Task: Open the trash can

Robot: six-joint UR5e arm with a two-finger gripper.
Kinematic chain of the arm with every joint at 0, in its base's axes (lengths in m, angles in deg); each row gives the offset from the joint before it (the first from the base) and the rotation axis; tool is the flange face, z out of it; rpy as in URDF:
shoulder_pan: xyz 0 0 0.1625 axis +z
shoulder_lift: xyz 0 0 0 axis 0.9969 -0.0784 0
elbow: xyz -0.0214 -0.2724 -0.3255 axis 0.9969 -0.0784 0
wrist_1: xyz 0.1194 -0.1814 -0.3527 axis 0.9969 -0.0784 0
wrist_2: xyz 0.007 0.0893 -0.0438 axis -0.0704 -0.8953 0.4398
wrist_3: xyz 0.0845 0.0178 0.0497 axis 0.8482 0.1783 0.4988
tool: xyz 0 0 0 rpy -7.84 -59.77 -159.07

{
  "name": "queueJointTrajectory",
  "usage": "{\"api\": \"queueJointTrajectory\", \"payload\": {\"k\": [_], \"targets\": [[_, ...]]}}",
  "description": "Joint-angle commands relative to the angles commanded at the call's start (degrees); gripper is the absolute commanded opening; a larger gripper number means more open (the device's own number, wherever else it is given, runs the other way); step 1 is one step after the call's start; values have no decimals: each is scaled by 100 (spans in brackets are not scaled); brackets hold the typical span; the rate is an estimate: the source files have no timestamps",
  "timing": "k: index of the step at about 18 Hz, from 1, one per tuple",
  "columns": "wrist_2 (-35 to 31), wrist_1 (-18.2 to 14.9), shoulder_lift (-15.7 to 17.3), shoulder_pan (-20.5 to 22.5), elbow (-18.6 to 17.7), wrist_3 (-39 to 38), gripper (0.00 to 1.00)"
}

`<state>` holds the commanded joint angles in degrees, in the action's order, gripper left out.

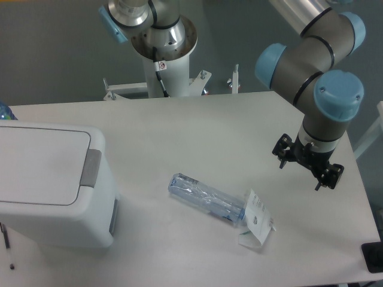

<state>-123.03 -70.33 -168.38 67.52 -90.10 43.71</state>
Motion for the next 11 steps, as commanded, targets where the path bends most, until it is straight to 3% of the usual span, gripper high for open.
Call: {"api": "queueJointTrajectory", "payload": {"k": [11], "targets": [[17, 17, 0, -17, -17, -18, 100]]}}
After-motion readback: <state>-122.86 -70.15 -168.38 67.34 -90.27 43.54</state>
